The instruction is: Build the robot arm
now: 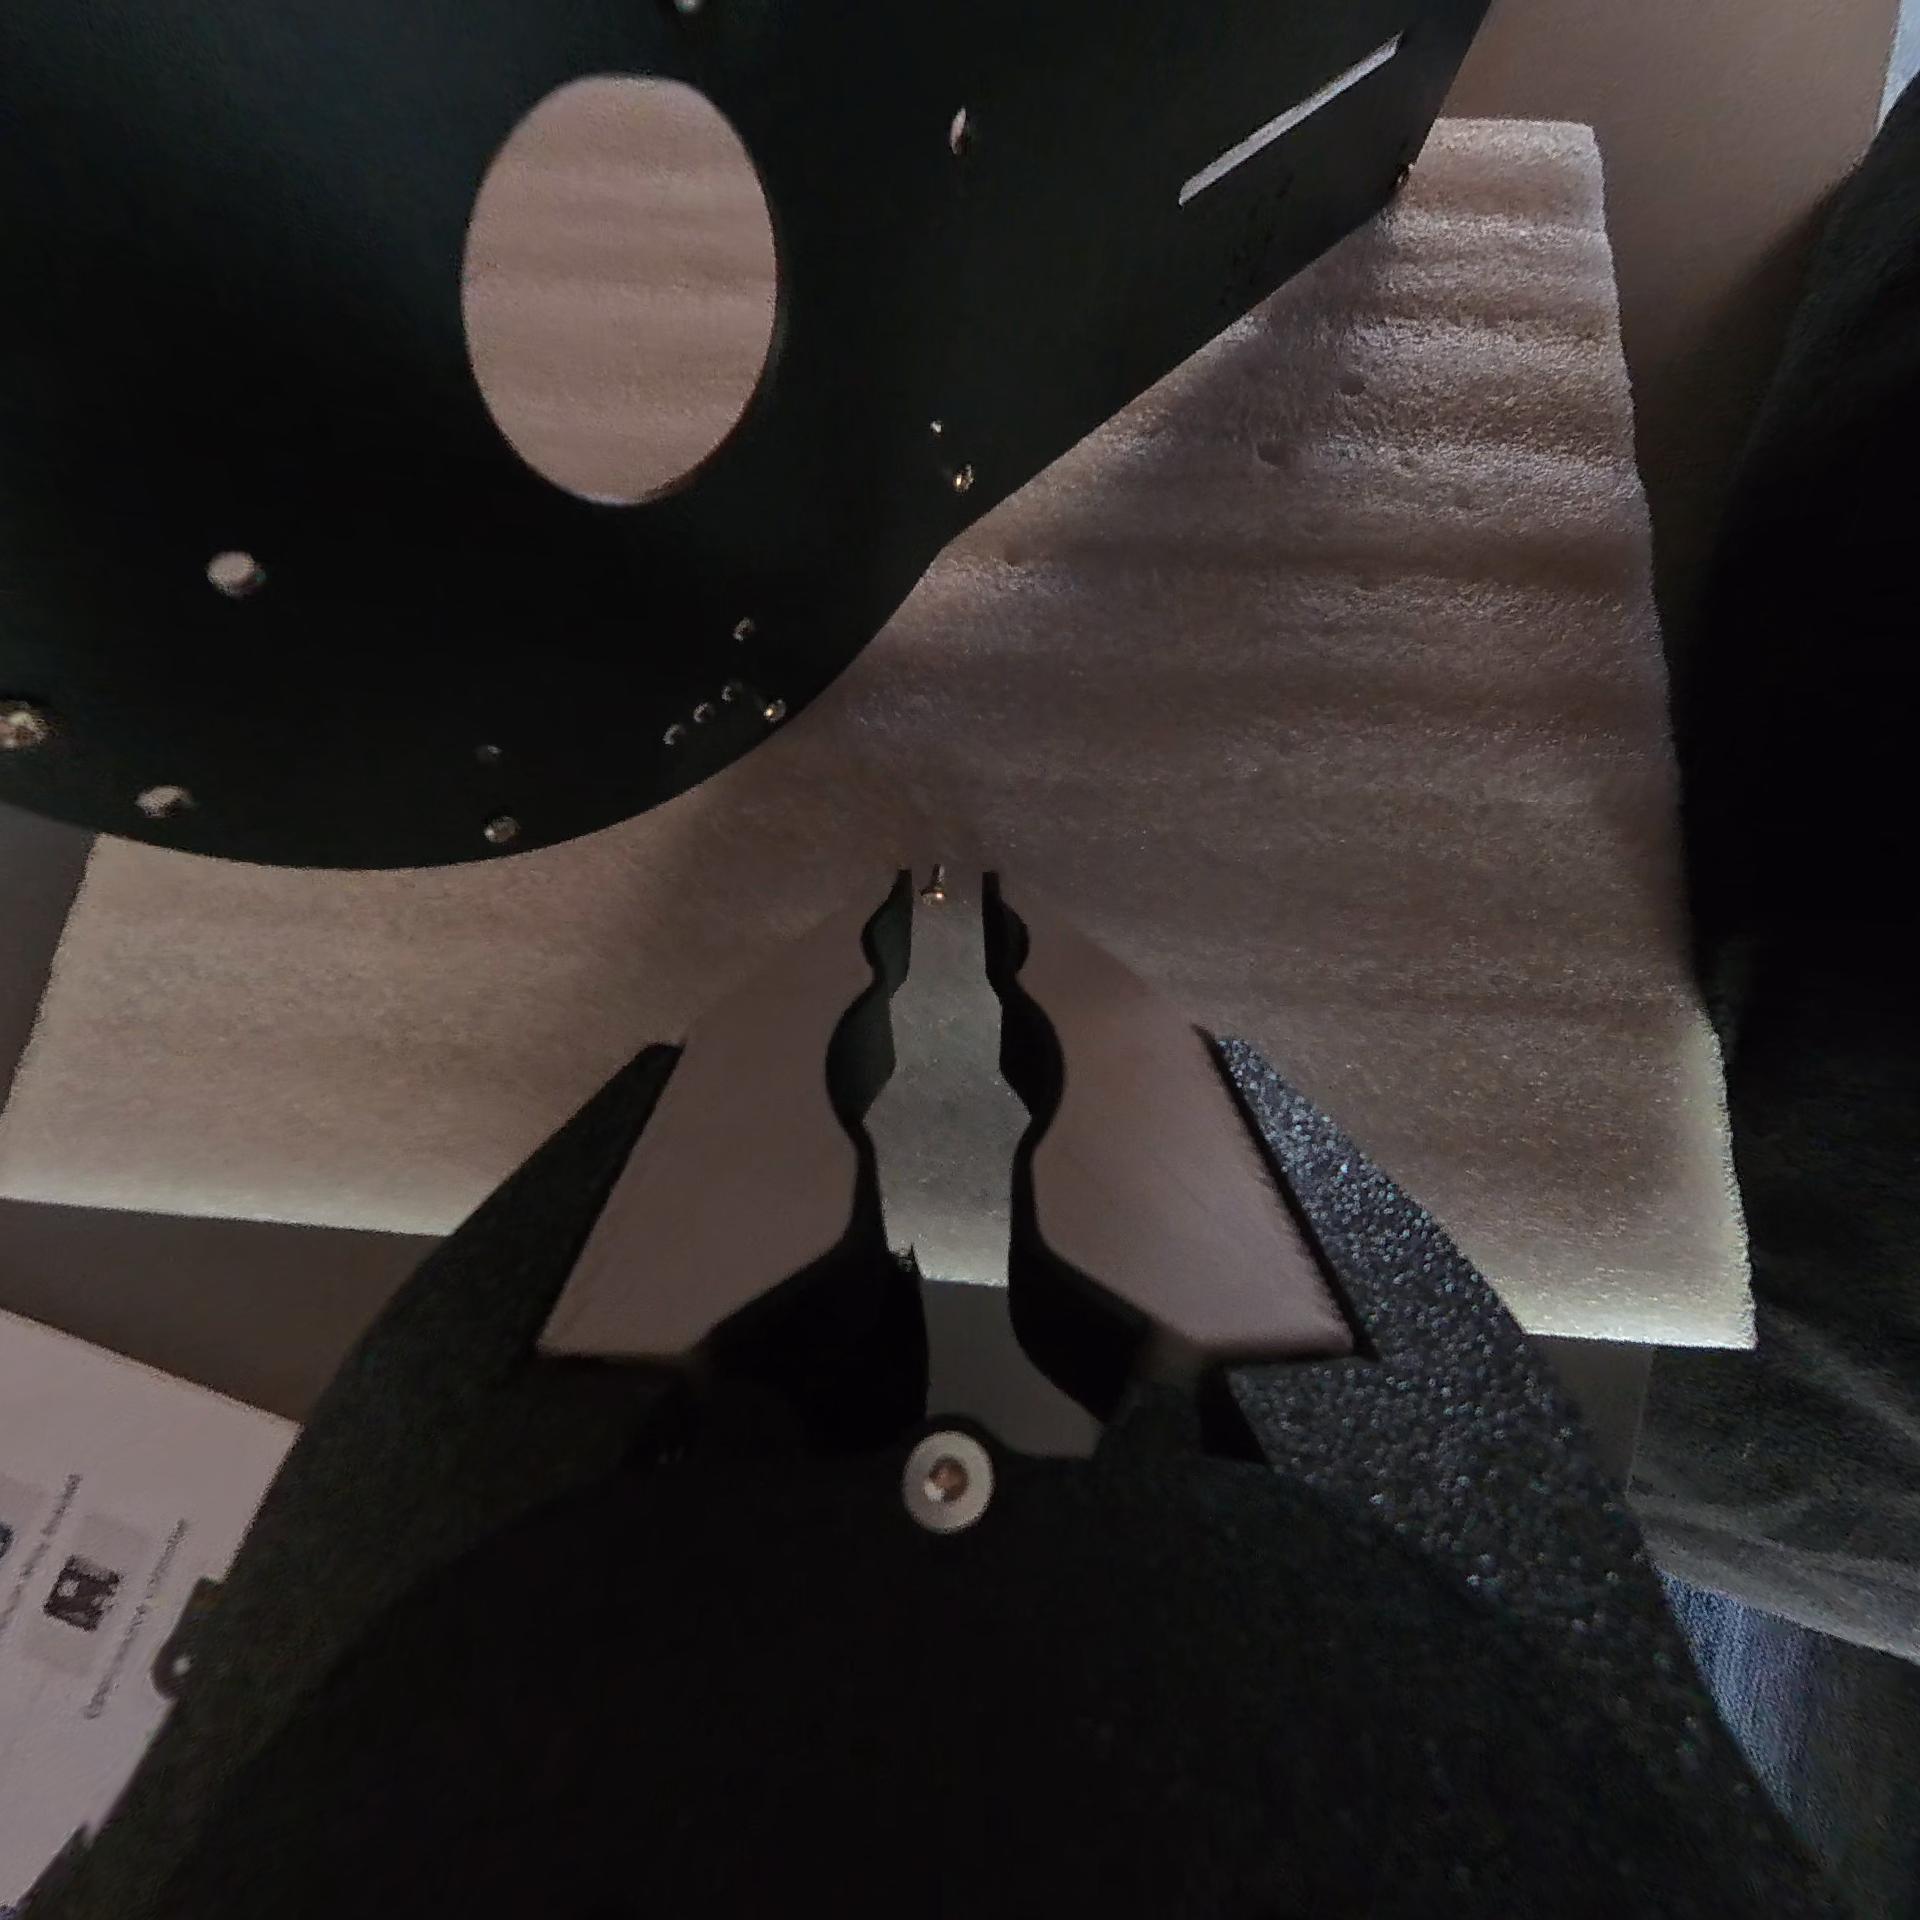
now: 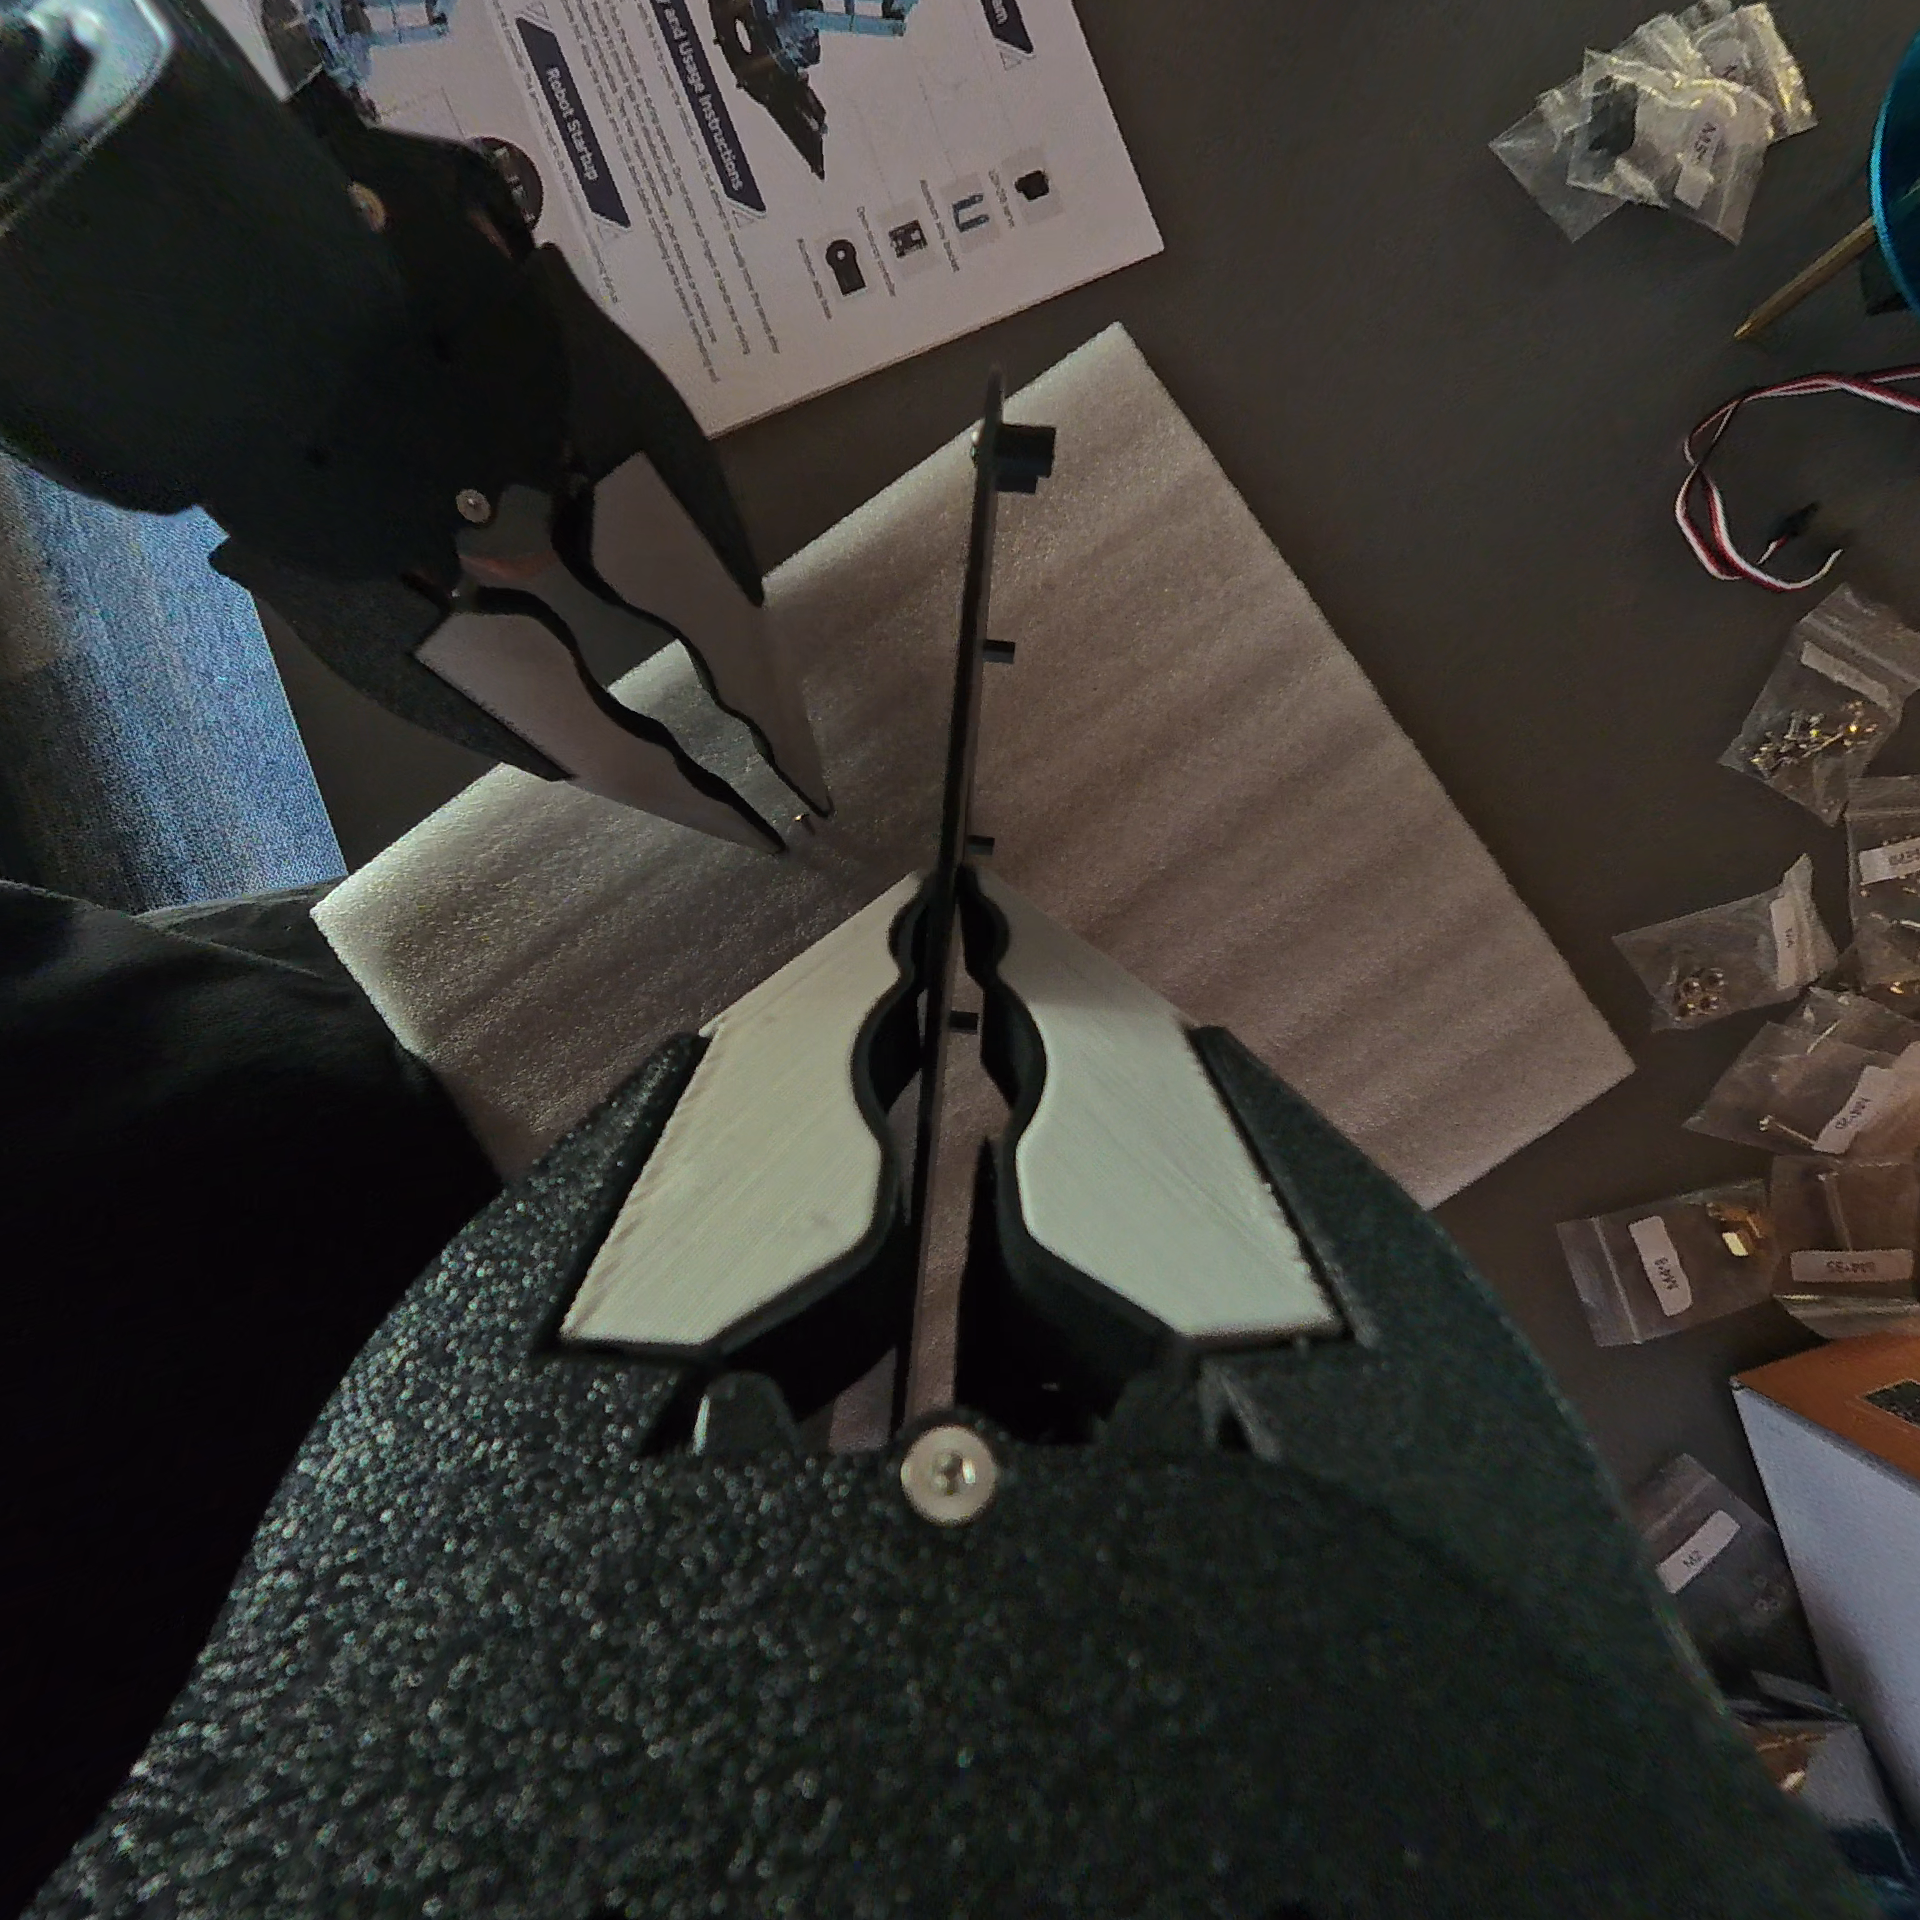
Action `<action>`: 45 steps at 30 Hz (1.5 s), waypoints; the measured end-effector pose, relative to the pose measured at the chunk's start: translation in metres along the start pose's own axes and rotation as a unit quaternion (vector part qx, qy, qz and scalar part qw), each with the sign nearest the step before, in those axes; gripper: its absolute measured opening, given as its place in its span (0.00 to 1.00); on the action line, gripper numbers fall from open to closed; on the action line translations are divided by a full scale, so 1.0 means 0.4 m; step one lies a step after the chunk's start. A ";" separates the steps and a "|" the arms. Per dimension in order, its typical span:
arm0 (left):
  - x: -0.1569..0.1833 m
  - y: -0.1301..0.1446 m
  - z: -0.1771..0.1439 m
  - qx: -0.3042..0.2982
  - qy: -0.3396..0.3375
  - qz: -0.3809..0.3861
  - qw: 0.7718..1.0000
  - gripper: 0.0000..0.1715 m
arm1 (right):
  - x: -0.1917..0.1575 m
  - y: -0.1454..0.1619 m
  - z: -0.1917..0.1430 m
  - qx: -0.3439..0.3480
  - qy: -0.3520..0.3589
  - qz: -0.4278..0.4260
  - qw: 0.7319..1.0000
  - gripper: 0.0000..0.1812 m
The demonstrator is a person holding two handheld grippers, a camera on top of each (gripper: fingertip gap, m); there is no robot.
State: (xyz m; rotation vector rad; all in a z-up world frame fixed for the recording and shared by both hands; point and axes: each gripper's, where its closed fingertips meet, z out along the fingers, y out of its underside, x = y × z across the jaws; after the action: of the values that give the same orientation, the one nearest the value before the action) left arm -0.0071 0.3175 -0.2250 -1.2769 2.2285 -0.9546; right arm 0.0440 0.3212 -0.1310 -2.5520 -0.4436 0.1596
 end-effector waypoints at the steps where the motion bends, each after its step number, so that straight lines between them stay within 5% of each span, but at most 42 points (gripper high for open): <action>1: 0.000 0.001 0.000 0.003 0.000 -0.003 1.000 0.08 | 0.000 0.000 0.000 0.000 0.000 0.000 1.000 0.01; 26: 0.017 -0.020 -0.016 0.023 -0.048 -0.011 0.999 0.00 | -0.015 0.053 -0.021 -0.029 -0.003 0.003 1.000 0.02; 30: 0.006 -0.072 -0.052 0.057 -0.075 -0.008 0.996 0.00 | -0.012 0.063 -0.028 -0.025 -0.005 0.013 1.000 0.02; 38: -0.039 -0.293 -0.177 0.183 -0.088 0.004 0.979 0.00 | -0.001 0.063 -0.028 -0.026 -0.001 0.016 1.000 0.01; 45: -0.057 -0.326 -0.178 0.187 -0.080 0.027 0.979 0.00 | -0.004 0.063 -0.028 -0.023 0.000 0.014 1.000 0.01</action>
State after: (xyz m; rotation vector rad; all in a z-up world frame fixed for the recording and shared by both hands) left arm 0.0368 0.3173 -0.0814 -1.0750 1.8421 -1.1407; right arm 0.0519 0.2952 -0.1350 -2.6042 -0.4155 0.1607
